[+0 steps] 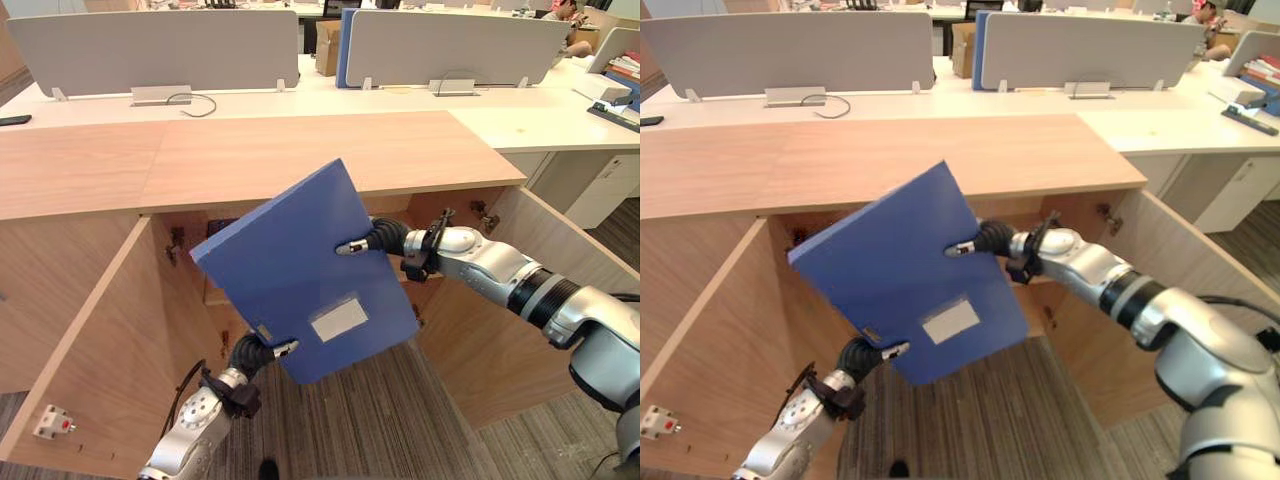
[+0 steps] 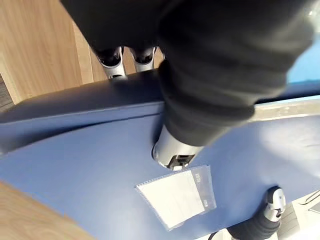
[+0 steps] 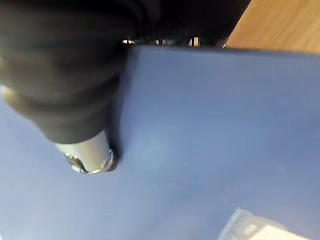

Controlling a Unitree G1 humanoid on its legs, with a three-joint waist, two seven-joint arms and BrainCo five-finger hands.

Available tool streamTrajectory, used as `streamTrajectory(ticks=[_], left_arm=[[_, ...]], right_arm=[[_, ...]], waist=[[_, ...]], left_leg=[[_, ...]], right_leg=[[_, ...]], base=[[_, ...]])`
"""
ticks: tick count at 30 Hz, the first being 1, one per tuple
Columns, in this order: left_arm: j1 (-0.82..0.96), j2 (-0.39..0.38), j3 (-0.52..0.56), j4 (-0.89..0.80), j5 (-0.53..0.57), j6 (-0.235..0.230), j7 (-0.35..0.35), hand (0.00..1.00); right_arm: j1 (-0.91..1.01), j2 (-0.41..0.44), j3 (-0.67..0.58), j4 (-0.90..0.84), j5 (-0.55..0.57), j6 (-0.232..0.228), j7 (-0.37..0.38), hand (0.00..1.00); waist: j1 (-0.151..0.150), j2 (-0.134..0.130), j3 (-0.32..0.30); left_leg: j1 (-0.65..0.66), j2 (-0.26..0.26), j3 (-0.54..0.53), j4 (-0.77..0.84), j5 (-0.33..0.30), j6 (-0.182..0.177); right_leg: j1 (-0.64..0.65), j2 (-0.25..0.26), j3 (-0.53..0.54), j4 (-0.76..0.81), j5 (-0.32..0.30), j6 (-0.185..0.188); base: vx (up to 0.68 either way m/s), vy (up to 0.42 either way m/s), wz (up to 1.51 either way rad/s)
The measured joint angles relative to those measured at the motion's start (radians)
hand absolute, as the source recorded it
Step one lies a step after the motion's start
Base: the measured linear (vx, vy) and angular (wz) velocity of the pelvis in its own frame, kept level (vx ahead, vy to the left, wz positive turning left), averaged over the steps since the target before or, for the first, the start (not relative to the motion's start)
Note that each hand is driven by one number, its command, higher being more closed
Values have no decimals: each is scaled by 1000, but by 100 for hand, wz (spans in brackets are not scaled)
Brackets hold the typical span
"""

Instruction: Walk over to the cabinet, pick up the folder, carry it to the office cabinet, place the folder inside the office cabinet, then close the office cabinet door

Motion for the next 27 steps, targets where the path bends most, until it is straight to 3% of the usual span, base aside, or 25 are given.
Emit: streamTrajectory(ticks=[8, 12, 15, 18, 20, 22, 27], left_arm=[[0, 0, -35, 169, 118, 16, -134, 0], [10, -83, -32, 274, 161, 15, -139, 0], [43, -169, 19, 402, 161, 27, -157, 0], [66, -196, 128, 614, 162, 56, -153, 0], [81, -216, 251, 767, 166, 72, -129, 0], [85, -243, 425, 919, 187, 83, -80, 0], [105, -286, 614, 1036, 261, 96, -16, 0]], right_arm=[[200, -14, -78, -87, -63, 14, 10, 100], [369, -8, -210, -113, -157, 14, 23, 100], [532, -8, -408, -145, -230, 11, 58, 100], [677, 28, -653, -136, -247, -12, 85, 100], [749, 119, -836, -84, -256, -29, 70, 100], [812, 264, -1059, -22, -246, -59, -10, 100], [960, 470, -1242, -17, -198, -109, -128, 100]], waist=[[-6, -7, -5], [-15, -7, -5], [-21, -7, -5], [-41, -2, -5], [-65, 1, -7], [-82, 10, -13], [-88, 22, -35]], left_leg=[[1, 5, 6, 0, 0, -2], [8, 7, 21, 0, 0, -1], [18, 7, 34, -1, -1, -1], [19, 5, 35, -1, -2, -3], [18, 5, 36, -1, -9, -13], [7, 2, 34, -1, -13, -15], [2, -9, 26, 0, -20, -9]], right_leg=[[-4, 3, 6, 1, 0, -1], [-9, 2, 15, 10, 0, -1], [-9, 1, 24, 17, -2, -2], [-14, 2, 27, 17, -5, -3], [-19, 2, 31, 19, -10, -3], [-33, -1, 34, 19, -13, -4], [-40, -9, 32, 18, -8, -1]], base=[[-3, 5, -2], [-31, 26, -10], [-36, 27, -12], [-51, 23, -7], [-36, 22, -8], [-18, 25, -6], [33, 8, -1]])
